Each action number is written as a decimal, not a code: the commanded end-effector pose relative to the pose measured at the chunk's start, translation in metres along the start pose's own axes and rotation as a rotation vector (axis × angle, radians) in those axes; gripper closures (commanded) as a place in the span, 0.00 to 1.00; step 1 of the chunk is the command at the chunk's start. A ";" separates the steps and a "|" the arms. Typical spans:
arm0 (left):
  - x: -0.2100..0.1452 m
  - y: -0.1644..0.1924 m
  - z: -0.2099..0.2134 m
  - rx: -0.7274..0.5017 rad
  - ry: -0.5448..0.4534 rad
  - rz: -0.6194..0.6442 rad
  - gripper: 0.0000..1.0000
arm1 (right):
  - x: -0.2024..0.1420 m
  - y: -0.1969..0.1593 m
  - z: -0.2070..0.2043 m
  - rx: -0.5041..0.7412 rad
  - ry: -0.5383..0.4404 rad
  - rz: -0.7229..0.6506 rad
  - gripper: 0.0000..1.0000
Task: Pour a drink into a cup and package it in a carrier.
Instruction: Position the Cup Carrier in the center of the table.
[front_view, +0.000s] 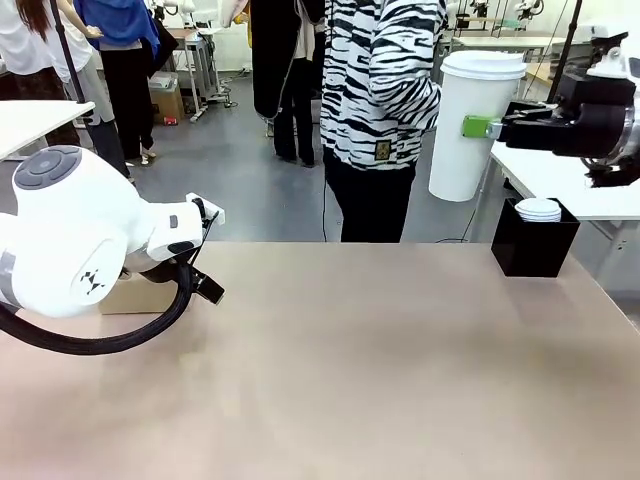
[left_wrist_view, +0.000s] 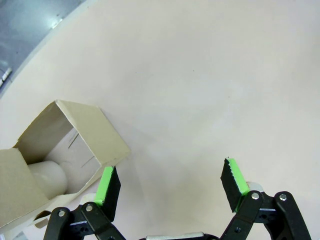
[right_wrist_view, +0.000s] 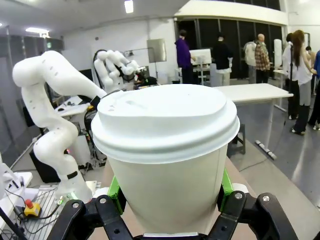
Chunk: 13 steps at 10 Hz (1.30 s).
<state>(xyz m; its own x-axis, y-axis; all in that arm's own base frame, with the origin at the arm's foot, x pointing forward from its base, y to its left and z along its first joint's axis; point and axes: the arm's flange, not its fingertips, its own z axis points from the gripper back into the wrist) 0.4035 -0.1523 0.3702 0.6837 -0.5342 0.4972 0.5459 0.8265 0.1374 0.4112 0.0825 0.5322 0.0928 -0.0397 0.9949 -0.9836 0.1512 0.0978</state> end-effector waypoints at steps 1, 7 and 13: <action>0.000 0.000 0.000 0.000 0.000 0.000 0.00 | 0.006 -0.003 -0.003 -0.011 -0.007 0.019 0.19; 0.067 0.035 0.150 0.017 0.101 0.152 0.00 | 0.006 -0.003 -0.003 -0.011 -0.007 0.019 0.19; 0.092 0.154 0.134 0.081 0.179 0.455 0.00 | 0.006 -0.003 -0.003 -0.011 -0.007 0.019 0.19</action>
<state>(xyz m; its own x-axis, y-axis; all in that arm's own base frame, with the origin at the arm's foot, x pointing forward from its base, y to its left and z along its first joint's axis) 0.4731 -0.0438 0.5541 0.9011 -0.1803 0.3944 0.1813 0.9828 0.0350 0.4116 0.0827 0.5329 0.0913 -0.0394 0.9950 -0.9838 0.1515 0.0962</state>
